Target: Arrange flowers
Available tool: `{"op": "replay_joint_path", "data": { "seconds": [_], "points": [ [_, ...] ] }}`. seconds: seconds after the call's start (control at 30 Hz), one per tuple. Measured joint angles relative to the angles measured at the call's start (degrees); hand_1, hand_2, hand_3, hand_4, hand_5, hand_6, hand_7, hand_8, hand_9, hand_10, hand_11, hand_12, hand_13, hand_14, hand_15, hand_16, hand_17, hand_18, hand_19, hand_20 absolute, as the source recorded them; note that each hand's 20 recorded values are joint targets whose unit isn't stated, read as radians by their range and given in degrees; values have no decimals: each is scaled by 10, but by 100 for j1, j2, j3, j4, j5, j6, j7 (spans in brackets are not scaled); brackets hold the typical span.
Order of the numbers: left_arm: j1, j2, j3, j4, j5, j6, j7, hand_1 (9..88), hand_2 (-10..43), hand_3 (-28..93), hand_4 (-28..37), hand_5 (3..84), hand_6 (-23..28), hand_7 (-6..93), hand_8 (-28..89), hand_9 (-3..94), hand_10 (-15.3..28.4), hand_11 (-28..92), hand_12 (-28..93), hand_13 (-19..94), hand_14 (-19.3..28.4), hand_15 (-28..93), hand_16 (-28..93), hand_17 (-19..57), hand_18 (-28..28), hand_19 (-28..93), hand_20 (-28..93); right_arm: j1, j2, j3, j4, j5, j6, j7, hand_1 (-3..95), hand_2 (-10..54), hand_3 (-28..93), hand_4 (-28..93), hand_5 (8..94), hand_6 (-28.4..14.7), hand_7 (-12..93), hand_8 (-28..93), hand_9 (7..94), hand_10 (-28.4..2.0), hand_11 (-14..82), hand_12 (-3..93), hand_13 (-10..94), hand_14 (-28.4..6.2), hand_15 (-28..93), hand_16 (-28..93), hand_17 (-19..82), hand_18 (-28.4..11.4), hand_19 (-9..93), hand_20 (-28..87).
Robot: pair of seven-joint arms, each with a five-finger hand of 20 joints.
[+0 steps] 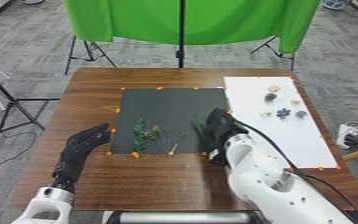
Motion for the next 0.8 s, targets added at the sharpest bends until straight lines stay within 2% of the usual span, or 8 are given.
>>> {"op": "replay_joint_path", "data": {
  "seconds": [0.17, 0.23, 0.3, 0.43, 0.47, 0.5, 0.53, 0.8],
  "points": [
    [2, -7, 0, 2, -4, -25, 2, 308, -18, 616, -172, 457, 80, 67, -44, 425, 152, 192, 116, 317, 199, 269, -28, 36, 145, 172, 186, -5, -23, -33, 90, -29, 81, -9, 556, -95, 417, 21, 773, -32, 375, 245, 886, -114, 519, 273, 937, -23, 688, 298, 742, -83, 932, 659],
    [2, -8, 0, 5, -4, -38, 3, 306, -18, 617, -173, 455, 81, 65, -44, 424, 152, 191, 117, 317, 199, 269, -27, 35, 146, 171, 186, -9, -22, -29, 110, -64, 105, -22, 759, -95, -200, 423, 771, -34, 371, 244, 884, -114, 519, 272, 937, -23, 684, 298, 741, -84, 932, 661],
    [2, -8, 0, 9, -4, -53, 7, 302, -19, 620, -172, 453, 81, 62, -44, 422, 152, 188, 116, 316, 200, 267, -27, 34, 146, 169, 185, -22, -21, -14, 116, -96, 115, -41, 766, -95, -279, 462, 768, -39, 363, 233, 881, -115, 519, 271, 937, -24, 680, 300, 739, -83, 932, 654],
    [0, -9, -4, 24, -7, -130, 14, 299, -20, 621, -171, 453, 81, 60, -42, 421, 152, 186, 118, 314, 199, 262, -26, 34, 146, 162, 183, -63, -17, 28, 118, -159, 115, -79, 731, -95, -282, 487, 765, -45, 365, 182, 877, -118, 518, 268, 937, -22, 669, 305, 735, -79, 932, 642],
    [-1, -11, -5, 29, -7, -154, 14, 299, -20, 621, -172, 453, 81, 59, -42, 420, 151, 185, 119, 314, 199, 262, -25, 35, 146, 161, 183, -76, -17, 41, 118, -172, 115, -85, 633, -95, -33, 332, 763, -45, 387, 120, 876, -119, 522, 265, 937, -25, 671, 308, 731, -89, 932, 634],
    [-2, -12, -5, 33, -7, -176, 14, 299, -20, 620, -172, 453, 81, 59, -41, 419, 151, 184, 119, 313, 199, 262, -25, 34, 146, 161, 183, -89, -17, 56, 118, -180, 115, -90, 486, -95, 379, 19, 765, -47, 395, 39, 874, -120, 520, 266, 937, -24, 668, 309, 734, -83, 932, 636],
    [-2, -13, -5, 34, -7, -192, 14, 299, -20, 620, -172, 452, 81, 59, -41, 418, 151, 183, 119, 313, 199, 260, -24, 34, 146, 160, 183, -103, -17, 75, 118, -187, 114, -94, 416, -95, 559, -128, 768, -48, 408, -48, 874, -120, 517, 267, 937, -23, 666, 308, 734, -79, 932, 636],
    [-1, -19, -5, 34, -4, -219, 10, 299, -18, 618, -172, 452, 81, 58, -40, 418, 152, 180, 120, 312, 200, 255, -21, 32, 146, 159, 184, -314, 28, 394, -26, -307, 147, -109, 341, -95, 590, -126, 767, -51, 367, -66, 869, -128, 505, 268, 937, -29, 647, 324, 724, -88, 932, 635]
  ]
}}
